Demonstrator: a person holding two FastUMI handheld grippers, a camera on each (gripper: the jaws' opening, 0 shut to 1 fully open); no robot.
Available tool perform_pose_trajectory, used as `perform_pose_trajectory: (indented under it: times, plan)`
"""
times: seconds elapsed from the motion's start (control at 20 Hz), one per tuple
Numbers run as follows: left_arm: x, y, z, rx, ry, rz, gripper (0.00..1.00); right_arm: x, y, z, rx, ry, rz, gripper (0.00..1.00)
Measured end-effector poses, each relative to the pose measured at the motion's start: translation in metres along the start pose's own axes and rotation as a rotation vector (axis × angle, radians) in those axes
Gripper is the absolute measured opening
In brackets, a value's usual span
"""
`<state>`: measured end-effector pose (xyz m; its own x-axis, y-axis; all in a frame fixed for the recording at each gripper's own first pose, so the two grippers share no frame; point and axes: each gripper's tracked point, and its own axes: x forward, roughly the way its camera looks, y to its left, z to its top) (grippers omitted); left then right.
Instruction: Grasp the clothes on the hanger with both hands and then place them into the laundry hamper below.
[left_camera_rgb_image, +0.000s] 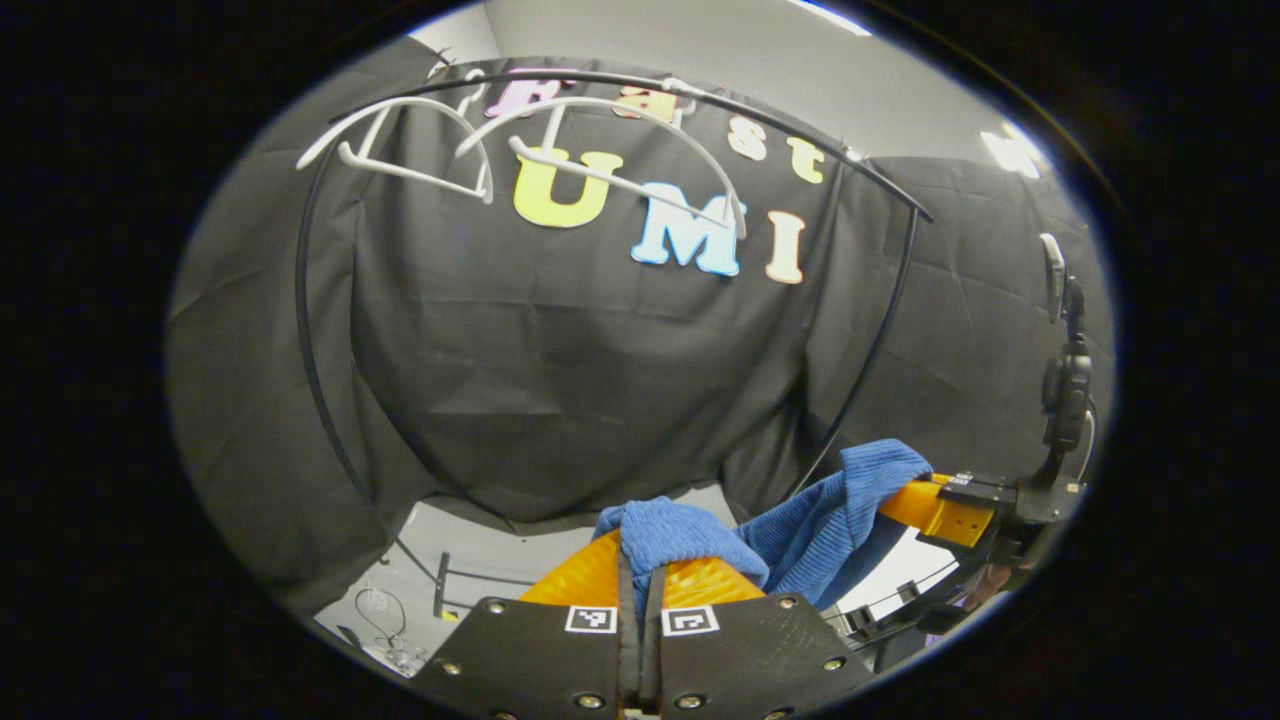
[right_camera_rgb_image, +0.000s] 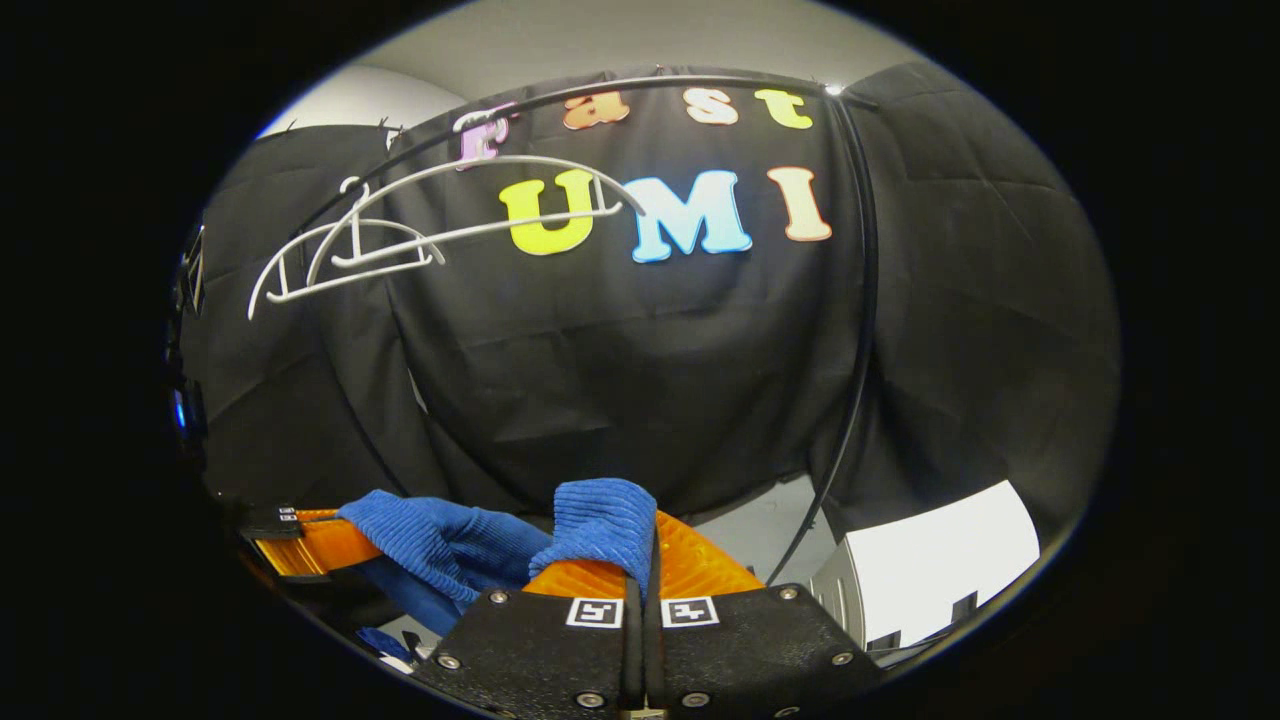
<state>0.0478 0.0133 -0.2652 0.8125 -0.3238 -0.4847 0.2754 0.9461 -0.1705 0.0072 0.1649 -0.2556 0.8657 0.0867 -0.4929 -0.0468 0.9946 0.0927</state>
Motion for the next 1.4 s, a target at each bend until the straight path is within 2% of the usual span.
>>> perform_pose_trajectory:
  times: [0.15,0.35,0.6,0.75,0.85,1.05,1.4]
  plan:
    - [0.009,-0.002,-0.031,0.039,0.061,0.001,0.01,0.005,-0.004,-0.040,0.030,0.089,0.007,0.00]
    - [0.019,0.002,-0.071,0.051,0.113,0.013,0.00,0.017,-0.011,-0.077,0.029,0.148,-0.006,0.00]
    - [0.037,0.021,-0.124,0.039,0.192,0.037,0.02,0.031,-0.016,-0.121,0.026,0.216,-0.028,0.00]
    - [0.046,0.023,-0.143,0.030,0.208,0.042,0.01,0.037,-0.014,-0.149,-0.018,0.276,-0.023,0.01]
    - [0.053,0.028,-0.157,0.032,0.218,0.049,0.00,0.038,-0.016,-0.162,-0.040,0.296,-0.021,0.00]
    - [0.057,0.038,-0.180,0.028,0.246,0.058,0.02,0.037,-0.021,-0.192,-0.009,0.372,-0.040,0.01]
    - [0.057,0.047,-0.207,0.029,0.292,0.058,0.02,0.036,-0.018,-0.210,-0.038,0.415,-0.065,0.02]
